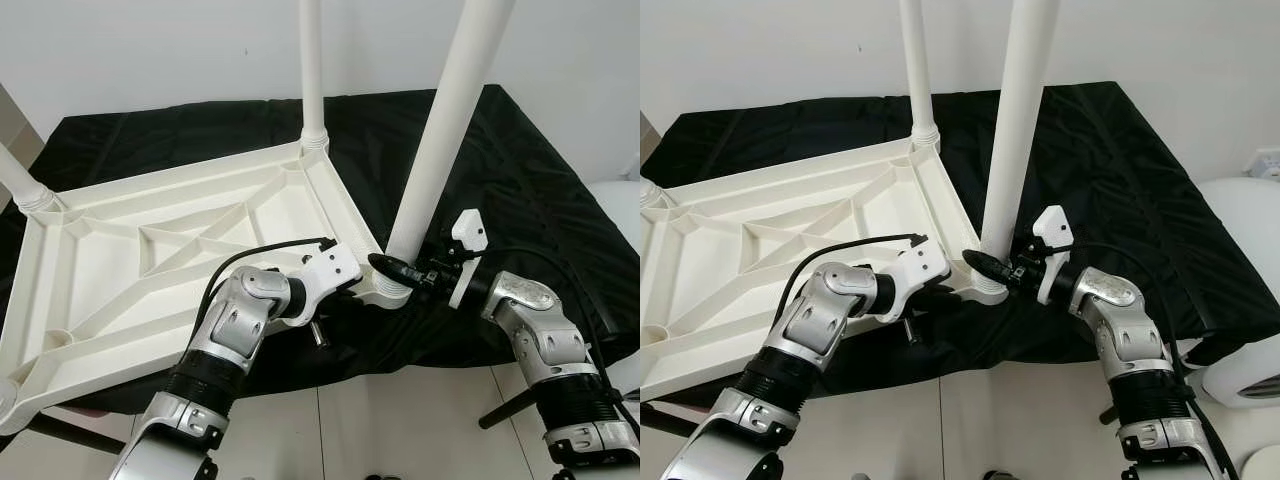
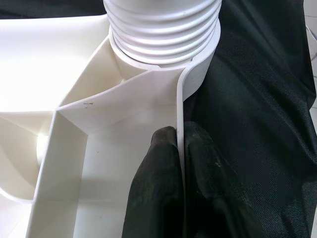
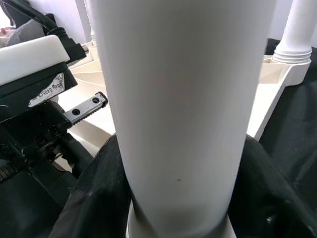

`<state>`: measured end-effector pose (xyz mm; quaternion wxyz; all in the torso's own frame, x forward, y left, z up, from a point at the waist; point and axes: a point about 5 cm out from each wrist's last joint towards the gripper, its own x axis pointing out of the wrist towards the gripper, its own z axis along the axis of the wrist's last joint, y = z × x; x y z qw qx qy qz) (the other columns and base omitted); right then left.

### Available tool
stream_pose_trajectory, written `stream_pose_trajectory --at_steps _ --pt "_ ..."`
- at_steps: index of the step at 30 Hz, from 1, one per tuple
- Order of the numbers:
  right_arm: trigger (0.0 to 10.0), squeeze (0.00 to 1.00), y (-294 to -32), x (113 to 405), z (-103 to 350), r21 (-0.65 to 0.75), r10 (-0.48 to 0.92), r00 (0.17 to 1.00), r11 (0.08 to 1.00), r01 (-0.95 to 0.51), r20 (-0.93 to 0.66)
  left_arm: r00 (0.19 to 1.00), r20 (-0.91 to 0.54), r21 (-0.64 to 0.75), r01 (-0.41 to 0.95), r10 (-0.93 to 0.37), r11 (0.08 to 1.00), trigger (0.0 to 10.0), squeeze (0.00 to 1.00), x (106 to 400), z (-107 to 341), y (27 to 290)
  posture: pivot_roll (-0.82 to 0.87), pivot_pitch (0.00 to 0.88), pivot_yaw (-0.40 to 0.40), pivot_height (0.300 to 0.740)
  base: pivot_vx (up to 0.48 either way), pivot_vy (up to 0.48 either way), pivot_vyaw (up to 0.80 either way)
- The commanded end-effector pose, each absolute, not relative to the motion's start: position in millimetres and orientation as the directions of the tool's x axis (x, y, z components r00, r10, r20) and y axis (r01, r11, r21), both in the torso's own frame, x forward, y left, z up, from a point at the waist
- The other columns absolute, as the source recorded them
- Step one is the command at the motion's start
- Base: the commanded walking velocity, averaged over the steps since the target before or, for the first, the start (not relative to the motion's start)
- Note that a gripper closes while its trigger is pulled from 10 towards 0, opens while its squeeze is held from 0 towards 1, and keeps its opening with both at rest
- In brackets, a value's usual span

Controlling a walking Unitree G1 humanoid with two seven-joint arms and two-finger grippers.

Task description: Building children table

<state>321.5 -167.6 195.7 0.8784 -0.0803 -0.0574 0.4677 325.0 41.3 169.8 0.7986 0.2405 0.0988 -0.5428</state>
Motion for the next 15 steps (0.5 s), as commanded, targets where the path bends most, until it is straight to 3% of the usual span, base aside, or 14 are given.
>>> stream_pose_trajectory --at_steps 1,9,10,11,15 --pt "0.0 0.0 -167.7 321.2 195.2 -0.173 0.838 0.544 0.541 -0.823 0.036 0.556 -0.351 0.337 0.826 -0.754 0.452 10.0 0.0 333.2 170.6 47.3 -0.13 0.125 0.09 0.74 0.0 0.0 0.0" --pt "0.0 0.0 -163.4 317.2 190.4 -0.152 0.848 0.529 0.528 -0.836 0.035 0.557 -0.351 0.337 0.825 -0.753 0.454 10.0 0.0 333.4 170.9 47.6 -0.13 0.131 0.087 0.74 0.0 0.0 0.0" --pt "2.4 0.0 -163.0 316.8 189.8 -0.152 0.848 0.53 0.528 -0.835 0.035 0.557 -0.351 0.337 0.825 -0.753 0.454 10.0 0.0 333.5 170.8 47.6 -0.13 0.131 0.087 0.74 0.0 0.0 0.0" --pt "10.0 0.0 -162.6 316.5 189.3 -0.148 0.842 0.538 0.538 -0.83 0.04 0.558 -0.35 0.336 0.824 -0.752 0.455 10.0 0.0 333.7 170.8 48.0 -0.13 0.134 0.086 0.74 0.0 0.0 0.0" --pt "10.0 0.0 -160.3 315.3 188.4 -0.143 0.826 0.56 0.562 -0.815 0.059 0.562 -0.35 0.336 0.822 -0.75 0.459 10.0 0.0 334.0 171.2 48.7 -0.13 0.137 0.084 0.74 0.0 0.0 0.0"
